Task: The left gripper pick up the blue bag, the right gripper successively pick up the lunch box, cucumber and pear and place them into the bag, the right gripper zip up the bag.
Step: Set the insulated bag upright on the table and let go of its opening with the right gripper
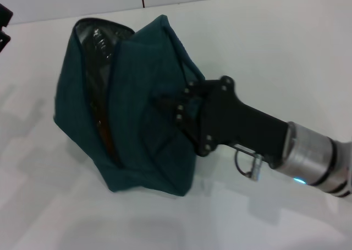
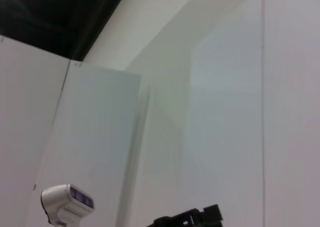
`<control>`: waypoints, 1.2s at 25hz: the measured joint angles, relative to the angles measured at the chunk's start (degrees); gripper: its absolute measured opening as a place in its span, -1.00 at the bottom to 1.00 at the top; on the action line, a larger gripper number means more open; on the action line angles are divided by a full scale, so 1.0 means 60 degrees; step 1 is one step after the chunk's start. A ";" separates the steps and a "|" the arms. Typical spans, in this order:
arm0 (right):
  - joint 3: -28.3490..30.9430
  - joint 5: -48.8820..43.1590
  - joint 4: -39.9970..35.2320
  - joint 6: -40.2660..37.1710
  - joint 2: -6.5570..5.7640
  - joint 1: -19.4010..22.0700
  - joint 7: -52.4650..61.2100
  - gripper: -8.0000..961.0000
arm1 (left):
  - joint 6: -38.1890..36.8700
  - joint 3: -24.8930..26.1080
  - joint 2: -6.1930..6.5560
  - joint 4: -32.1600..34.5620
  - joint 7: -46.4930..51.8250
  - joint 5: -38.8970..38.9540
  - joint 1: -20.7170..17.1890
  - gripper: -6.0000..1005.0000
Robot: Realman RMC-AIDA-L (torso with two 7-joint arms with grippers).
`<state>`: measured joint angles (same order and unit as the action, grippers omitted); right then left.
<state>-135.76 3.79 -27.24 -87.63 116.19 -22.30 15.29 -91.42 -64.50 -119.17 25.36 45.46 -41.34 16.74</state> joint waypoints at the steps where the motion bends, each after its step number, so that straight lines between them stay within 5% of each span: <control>1: 0.0007 0.0015 0.0143 -0.0178 0.0000 0.0072 0.0001 -0.85 | -0.0007 -0.0001 0.0000 -0.0001 -0.0007 -0.0001 0.0005 0.78; 27: -0.0021 0.0387 0.1516 -0.0805 -0.0020 0.0861 -0.0244 -0.82 | 0.0242 -0.0082 -0.0061 -0.0552 -0.0458 -0.0862 0.0492 0.76; 30: -0.0072 0.0269 0.1654 -0.0988 -0.0080 0.0854 -0.0057 -0.62 | 0.0215 -0.0089 -0.0061 -0.0531 -0.0447 -0.0862 0.0541 0.76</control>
<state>-136.20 5.40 -17.32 -93.56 115.71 -17.17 14.95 -90.12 -65.04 -119.53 22.17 42.78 -46.51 19.99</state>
